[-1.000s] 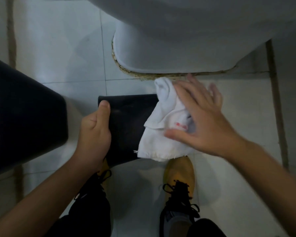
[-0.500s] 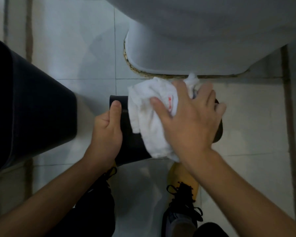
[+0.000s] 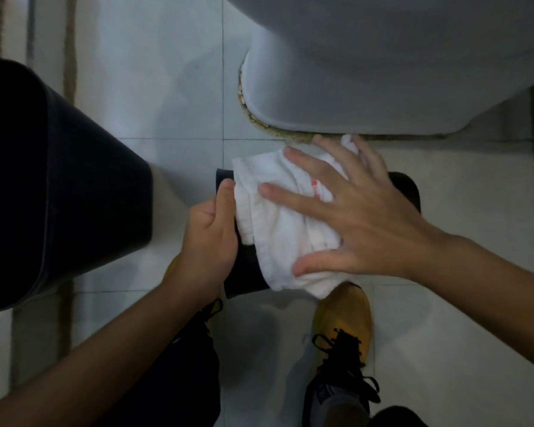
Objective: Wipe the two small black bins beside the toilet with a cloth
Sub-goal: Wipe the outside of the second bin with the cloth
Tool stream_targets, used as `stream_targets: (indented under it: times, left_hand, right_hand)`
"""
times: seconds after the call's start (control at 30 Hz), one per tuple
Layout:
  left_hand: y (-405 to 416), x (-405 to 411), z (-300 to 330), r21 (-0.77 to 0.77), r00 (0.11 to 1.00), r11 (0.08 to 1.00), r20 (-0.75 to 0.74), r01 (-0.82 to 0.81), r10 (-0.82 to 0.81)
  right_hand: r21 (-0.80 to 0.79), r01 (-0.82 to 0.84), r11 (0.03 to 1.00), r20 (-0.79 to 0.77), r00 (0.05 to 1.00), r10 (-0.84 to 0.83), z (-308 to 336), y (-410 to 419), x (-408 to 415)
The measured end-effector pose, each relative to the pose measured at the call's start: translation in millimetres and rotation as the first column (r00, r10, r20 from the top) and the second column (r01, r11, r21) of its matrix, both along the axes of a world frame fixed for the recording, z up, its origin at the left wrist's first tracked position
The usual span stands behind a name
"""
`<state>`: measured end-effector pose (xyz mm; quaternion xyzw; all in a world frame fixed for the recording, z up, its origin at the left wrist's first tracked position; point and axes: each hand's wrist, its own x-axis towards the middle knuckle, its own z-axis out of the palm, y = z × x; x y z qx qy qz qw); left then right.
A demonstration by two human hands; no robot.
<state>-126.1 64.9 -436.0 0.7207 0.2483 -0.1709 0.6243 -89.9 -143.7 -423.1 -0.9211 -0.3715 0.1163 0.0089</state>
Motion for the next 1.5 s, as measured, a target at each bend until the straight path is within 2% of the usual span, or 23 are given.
stream_targets:
  times: [0.07,0.13,0.23,0.3,0.4,0.57,0.63,0.7,0.77,0.87,1.0,1.07,1.13,1.23,1.3,1.4,1.5]
  left_hand:
    - [0,6,0,-0.001,1.000,1.000,0.011,-0.025,0.025]
    - [0,6,-1,0.002,0.999,1.000,0.021,-0.030,0.030]
    - [1,-3,2,-0.013,1.000,1.000,0.017,0.005,-0.005]
    - [2,-5,2,0.014,0.999,1.000,0.031,0.012,-0.012]
    - [3,1,1,0.050,0.998,0.999,0.064,0.010,-0.014]
    - [0,3,4,0.086,1.000,0.996,0.002,0.012,-0.012]
    - [-2,3,6,0.103,1.000,0.995,0.001,0.005,-0.006]
    - [-1,4,5,0.111,1.000,0.994,-0.009,-0.004,0.006]
    - [-1,9,5,0.103,1.000,0.995,0.006,-0.015,0.015]
    - [-2,13,3,0.070,0.997,0.998,0.076,0.009,-0.014]
    - [3,6,-4,0.100,0.995,0.994,0.081,0.042,-0.051]
    - [5,2,-5,0.083,0.996,0.996,0.074,0.045,-0.051]
    - [5,0,-2,0.065,1.000,0.998,0.010,0.015,-0.016]
    - [-2,2,6,0.102,0.999,0.995,-0.033,0.012,-0.008]
    - [-5,5,8,0.122,0.999,0.993,-0.038,0.004,0.001]
    - [-7,2,9,0.135,0.999,0.991,-0.043,-0.006,0.012]
    - [-6,3,9,0.134,0.999,0.991,-0.035,-0.015,0.019]
  right_hand:
    - [0.004,0.072,0.997,0.022,0.997,-0.072,-3,11,-6]
    - [0.096,0.238,0.967,0.081,0.966,-0.246,-5,25,-24]
    - [0.252,0.459,0.852,0.218,0.831,-0.512,-12,55,-58]
    - [0.336,0.476,0.813,0.282,0.772,-0.569,-16,66,-70]
    - [0.426,0.478,0.768,0.269,0.744,-0.612,-21,54,-62]
    - [0.333,0.758,0.560,0.142,0.547,-0.825,-25,13,-30]
    - [0.307,0.777,0.550,0.149,0.532,-0.834,-24,9,-28]
    - [0.284,0.750,0.598,0.155,0.579,-0.800,-22,15,-33]
    - [0.282,0.663,0.694,0.170,0.677,-0.716,-19,27,-43]
    - [0.325,0.445,0.835,0.216,0.824,-0.523,-17,49,-64]
    - [0.409,0.291,0.865,0.270,0.867,-0.419,-22,52,-75]
    - [0.400,0.320,0.859,0.266,0.856,-0.443,-25,38,-69]
    - [0.342,0.474,0.811,0.238,0.791,-0.563,-27,11,-64]
    - [0.320,0.733,0.600,0.103,0.603,-0.791,-29,-31,-54]
    - [0.339,0.795,0.503,0.054,0.518,-0.854,-31,-39,-49]
    - [0.331,0.780,0.532,0.162,0.508,-0.846,-35,-28,-57]
    - [0.351,0.702,0.619,0.242,0.570,-0.785,-36,-4,-81]
